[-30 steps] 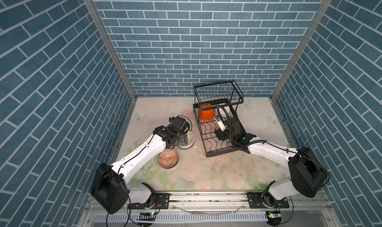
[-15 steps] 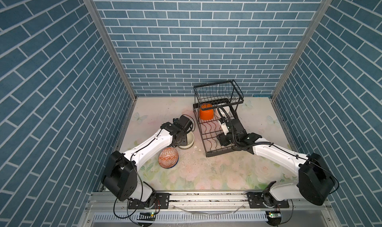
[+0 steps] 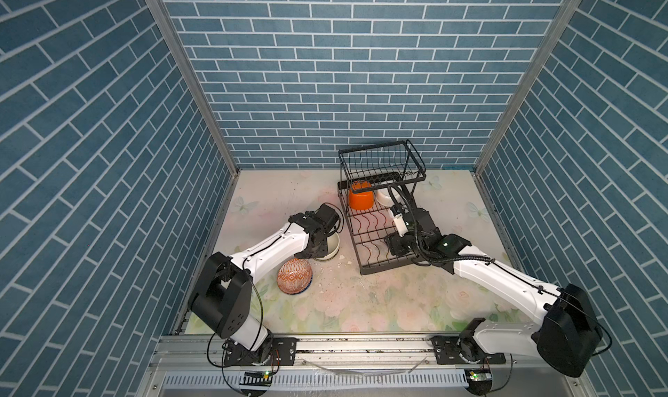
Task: Load the bowls into the dish rack
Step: 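Close the left gripper on the rim of the cream bowl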
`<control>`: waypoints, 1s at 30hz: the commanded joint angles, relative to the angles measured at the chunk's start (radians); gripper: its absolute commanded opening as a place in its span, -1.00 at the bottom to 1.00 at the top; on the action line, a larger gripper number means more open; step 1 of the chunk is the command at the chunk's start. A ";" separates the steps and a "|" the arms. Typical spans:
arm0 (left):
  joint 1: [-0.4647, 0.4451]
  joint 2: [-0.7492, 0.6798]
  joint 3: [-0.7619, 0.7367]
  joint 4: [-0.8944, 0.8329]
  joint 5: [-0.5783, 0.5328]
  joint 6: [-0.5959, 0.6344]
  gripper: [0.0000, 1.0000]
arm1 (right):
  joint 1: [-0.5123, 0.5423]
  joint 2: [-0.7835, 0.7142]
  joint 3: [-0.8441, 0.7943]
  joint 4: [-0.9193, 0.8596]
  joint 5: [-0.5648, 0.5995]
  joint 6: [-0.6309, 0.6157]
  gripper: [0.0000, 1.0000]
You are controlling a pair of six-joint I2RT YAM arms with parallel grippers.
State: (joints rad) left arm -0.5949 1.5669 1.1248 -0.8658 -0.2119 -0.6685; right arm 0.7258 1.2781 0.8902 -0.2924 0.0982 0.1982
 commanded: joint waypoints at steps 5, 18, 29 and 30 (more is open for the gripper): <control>0.006 -0.006 0.026 -0.018 -0.011 -0.004 -0.30 | 0.003 0.012 0.001 -0.008 0.018 0.023 0.38; 0.006 -0.027 0.018 0.006 -0.016 0.003 -0.56 | 0.003 0.011 0.007 -0.016 0.014 0.018 0.38; 0.007 -0.039 0.017 0.027 -0.029 0.018 -0.58 | 0.003 0.000 0.018 -0.027 0.007 0.017 0.38; 0.007 -0.042 0.013 0.031 -0.032 0.017 -0.52 | 0.003 0.000 0.018 -0.028 0.007 0.017 0.38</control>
State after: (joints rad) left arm -0.5877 1.5478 1.1290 -0.8352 -0.2409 -0.6579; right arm 0.7258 1.2892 0.8902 -0.3031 0.1005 0.1982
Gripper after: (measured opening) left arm 0.228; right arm 0.691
